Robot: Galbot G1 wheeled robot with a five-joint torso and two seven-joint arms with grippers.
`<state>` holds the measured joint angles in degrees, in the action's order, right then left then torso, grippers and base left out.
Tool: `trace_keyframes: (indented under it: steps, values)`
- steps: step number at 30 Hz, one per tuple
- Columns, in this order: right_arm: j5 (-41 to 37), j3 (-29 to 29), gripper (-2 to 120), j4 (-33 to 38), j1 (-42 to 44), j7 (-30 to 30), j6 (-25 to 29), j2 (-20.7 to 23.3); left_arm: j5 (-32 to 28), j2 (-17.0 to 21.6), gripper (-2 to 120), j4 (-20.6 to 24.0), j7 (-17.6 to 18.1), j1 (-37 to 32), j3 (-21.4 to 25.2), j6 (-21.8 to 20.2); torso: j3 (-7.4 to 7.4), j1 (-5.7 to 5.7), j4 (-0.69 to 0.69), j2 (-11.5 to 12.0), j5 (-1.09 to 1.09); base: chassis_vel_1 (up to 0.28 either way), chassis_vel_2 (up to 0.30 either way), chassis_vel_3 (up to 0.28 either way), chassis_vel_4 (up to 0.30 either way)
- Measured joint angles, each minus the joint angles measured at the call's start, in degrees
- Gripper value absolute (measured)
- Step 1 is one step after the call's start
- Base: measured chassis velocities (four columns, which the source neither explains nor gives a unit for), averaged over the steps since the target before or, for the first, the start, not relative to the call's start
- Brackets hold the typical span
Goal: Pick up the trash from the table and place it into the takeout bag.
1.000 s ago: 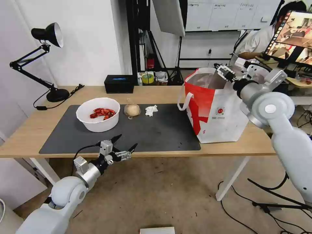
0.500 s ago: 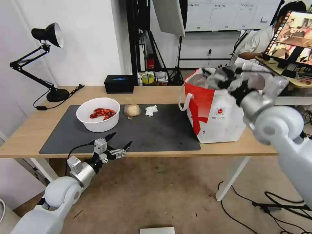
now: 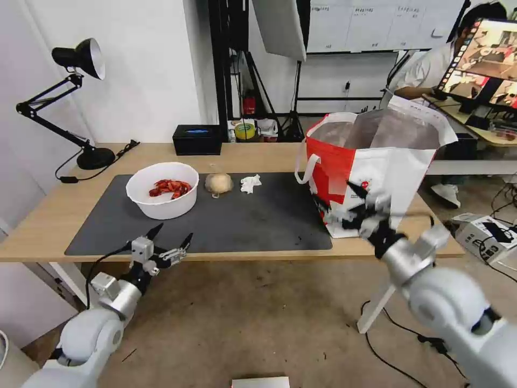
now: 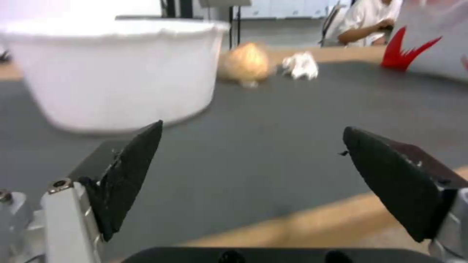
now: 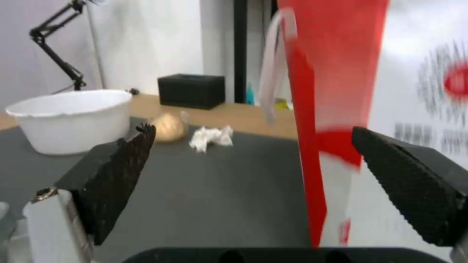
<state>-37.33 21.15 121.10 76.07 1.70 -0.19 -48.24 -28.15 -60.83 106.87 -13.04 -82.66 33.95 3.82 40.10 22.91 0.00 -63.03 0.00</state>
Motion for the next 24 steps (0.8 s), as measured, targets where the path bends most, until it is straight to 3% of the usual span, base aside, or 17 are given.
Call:
trace_keyframes:
  steps: [7,24]
  values:
    - [4.05,0.21,100,-1.3,5.87,0.32,4.68,-3.16,0.17,-0.97,100,-0.16,0.11,-3.8,3.14,1.2,0.0,0.0,0.01,0.0,0.0,0.0,0.0,0.0,0.0]
    - [5.18,-0.16,100,-2.56,7.91,-0.21,4.93,-4.09,-0.98,-1.1,100,0.8,-0.06,-5.41,4.82,1.55,0.0,0.0,0.0,0.0,0.0,0.0,0.0,0.0,0.0]
